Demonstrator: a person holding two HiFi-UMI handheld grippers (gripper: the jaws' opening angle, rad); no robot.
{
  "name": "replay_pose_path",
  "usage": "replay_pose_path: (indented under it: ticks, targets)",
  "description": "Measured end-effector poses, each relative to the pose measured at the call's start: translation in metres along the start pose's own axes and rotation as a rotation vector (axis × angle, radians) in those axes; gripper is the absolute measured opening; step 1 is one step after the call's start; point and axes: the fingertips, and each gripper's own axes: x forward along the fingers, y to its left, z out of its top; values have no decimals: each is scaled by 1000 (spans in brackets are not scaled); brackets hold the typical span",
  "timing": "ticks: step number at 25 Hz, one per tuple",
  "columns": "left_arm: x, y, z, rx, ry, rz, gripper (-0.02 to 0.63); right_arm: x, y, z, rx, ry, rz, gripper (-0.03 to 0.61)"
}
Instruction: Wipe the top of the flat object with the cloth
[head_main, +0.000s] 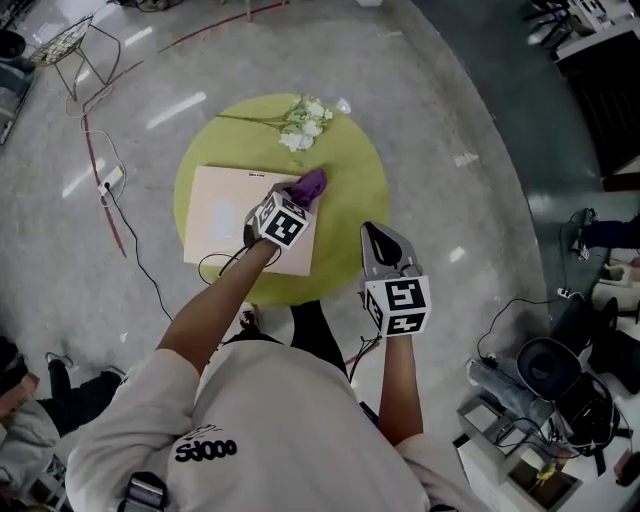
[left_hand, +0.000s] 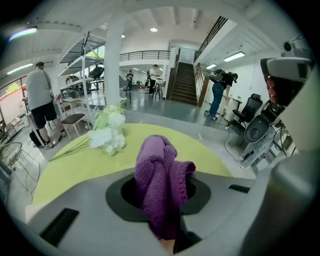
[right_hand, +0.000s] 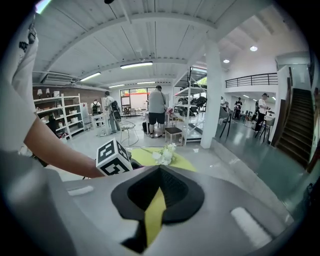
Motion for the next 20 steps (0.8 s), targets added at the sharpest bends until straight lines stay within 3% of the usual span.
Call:
replay_pose_path:
  ticks: [6, 10, 16, 20]
  targets:
    - [8, -42, 2, 78, 20, -68, 91, -11, -7, -10, 30, 13, -40, 9]
    - [-2, -45, -10, 68, 20, -71, 91, -9, 1, -10, 24, 16, -29, 9]
    - [-33, -11, -38, 45, 34, 20, 91, -3, 33, -4, 6, 7, 14, 9]
    - [-57, 20, -62, -20, 39, 80, 91, 2, 60, 2, -9, -6, 50, 9]
